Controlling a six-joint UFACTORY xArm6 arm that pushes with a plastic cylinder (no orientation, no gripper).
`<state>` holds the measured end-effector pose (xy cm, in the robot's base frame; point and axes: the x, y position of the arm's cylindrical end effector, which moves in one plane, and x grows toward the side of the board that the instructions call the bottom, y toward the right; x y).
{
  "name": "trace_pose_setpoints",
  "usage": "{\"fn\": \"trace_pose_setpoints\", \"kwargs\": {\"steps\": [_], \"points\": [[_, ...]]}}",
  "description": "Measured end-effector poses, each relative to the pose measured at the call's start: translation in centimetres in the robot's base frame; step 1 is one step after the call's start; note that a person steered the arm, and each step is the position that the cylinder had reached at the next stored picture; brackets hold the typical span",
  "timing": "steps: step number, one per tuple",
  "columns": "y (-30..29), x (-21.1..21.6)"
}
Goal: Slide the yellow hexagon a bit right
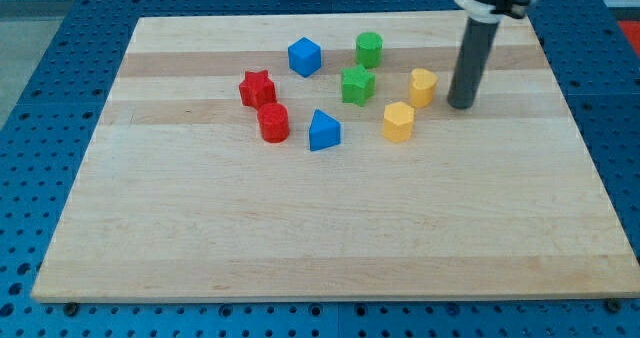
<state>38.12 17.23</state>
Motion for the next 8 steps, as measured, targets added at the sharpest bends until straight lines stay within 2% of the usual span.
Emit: {"fn": "trace_pose_setpoints", "kwargs": {"steps": [2, 4, 8], "points": [[-0.5, 0.2], [-4.1, 0.4], [-7.4, 0.7]]}}
